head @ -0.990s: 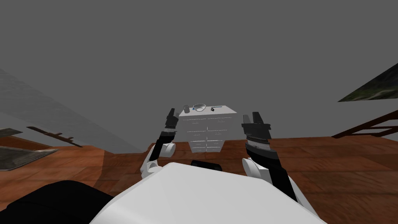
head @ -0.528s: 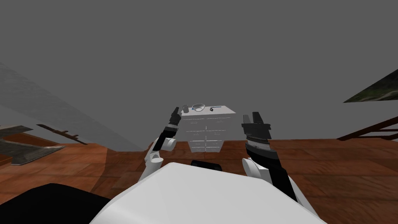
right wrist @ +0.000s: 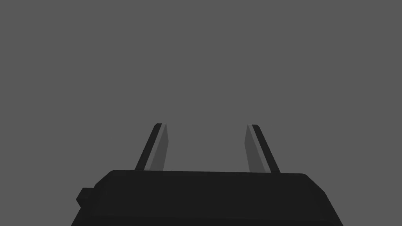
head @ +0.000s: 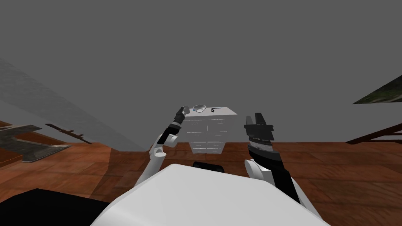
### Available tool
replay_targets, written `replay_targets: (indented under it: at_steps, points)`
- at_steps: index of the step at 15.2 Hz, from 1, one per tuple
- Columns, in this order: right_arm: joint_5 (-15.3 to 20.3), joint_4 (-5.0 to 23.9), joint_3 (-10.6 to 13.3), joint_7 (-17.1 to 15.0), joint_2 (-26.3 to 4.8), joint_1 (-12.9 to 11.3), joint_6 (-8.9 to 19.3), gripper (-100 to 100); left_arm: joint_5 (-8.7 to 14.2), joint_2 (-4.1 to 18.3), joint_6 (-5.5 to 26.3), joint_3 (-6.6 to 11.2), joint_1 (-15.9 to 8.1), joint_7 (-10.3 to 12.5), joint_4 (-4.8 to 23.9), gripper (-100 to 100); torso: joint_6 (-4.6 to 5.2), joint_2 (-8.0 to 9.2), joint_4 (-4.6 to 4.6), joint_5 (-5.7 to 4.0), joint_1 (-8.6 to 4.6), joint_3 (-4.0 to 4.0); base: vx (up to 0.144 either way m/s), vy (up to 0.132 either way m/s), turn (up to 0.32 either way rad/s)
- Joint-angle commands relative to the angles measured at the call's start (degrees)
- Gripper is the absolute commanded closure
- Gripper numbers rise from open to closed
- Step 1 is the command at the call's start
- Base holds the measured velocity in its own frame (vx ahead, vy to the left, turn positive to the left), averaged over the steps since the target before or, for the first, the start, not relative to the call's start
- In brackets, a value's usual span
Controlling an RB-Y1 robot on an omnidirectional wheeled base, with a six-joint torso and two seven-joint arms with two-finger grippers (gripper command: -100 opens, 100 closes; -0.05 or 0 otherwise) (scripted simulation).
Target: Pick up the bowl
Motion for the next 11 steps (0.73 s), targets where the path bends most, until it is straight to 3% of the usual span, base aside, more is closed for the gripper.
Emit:
replay_targets:
  at_steps: [1, 2, 3, 5, 6, 9, 10, 11]
  points:
    - [0.0, 0.0, 0.0, 0.0, 0.0, 0.0, 0.0, 0, 0.8, 1.0, 2.9, -0.16, -2.0, 0.2, 1.1, -100, 0.0, 0.0, 0.0, 0.0, 0.0, 0.0, 0.006, -0.055, 0.039]
    - [0.0, 0.0, 0.0, 0.0, 0.0, 0.0, 0.0, 0, 0.8, 1.0, 3.0, -0.16, -2.0, 0.2, 1.1, -100, -0.01, -0.01, 0.0, 0.0, -0.01, 0.0, 0.006, -0.038, 0.021]
    - [0.0, 0.0, 0.0, 0.0, 0.0, 0.0, 0.0, 0, 2.0, 2.5, 5.0, -0.22, -4.4, 0.6, 2.4, -100, 0.0, -0.01, 0.0, 0.0, 0.02, 0.0, 0.008, -0.047, 0.036]
    - [0.0, 0.0, 0.0, 0.0, 0.0, 0.0, 0.0, 0, 2.0, 2.5, 6.5, -0.22, -4.6, 0.6, 2.4, -100, 0.0, -0.02, -0.01, 0.0, -0.01, -0.01, 0.005, -0.046, 0.03]
    - [0.0, 0.0, 0.0, 0.0, 0.0, 0.0, 0.0, 0, 3.3, 3.9, 8.2, -0.27, -6.8, 1.0, 3.8, -100, -0.01, 0.0, 0.0, 0.0, 0.02, 0.0, 0.003, -0.049, 0.041]
    - [0.0, 0.0, 0.0, 0.0, 0.0, 0.0, 0.0, 0, 3.3, 3.9, 10.2, -0.27, -7.4, 1.0, 3.8, -100, -0.01, 0.0, 0.0, 0.0, 0.01, 0.0, 0.003, -0.04, 0.019]
    - [0.0, 0.0, 0.0, 0.0, 0.0, 0.0, 0.0, 0, 4.7, 5.3, 12.3, -0.32, -10.0, 1.4, 5.3, -100, -0.01, 0.01, 0.0, 0.01, 0.06, 0.0, 0.003, -0.034, 0.041]
    - [0.0, 0.0, 0.0, 0.0, 0.0, 0.0, 0.0, 0, 4.7, 5.3, 13.3, -0.32, -10.2, 1.4, 5.3, -100, -0.01, 0.0, 0.0, 0.01, 0.06, 0.0, 0.003, -0.044, 0.047]
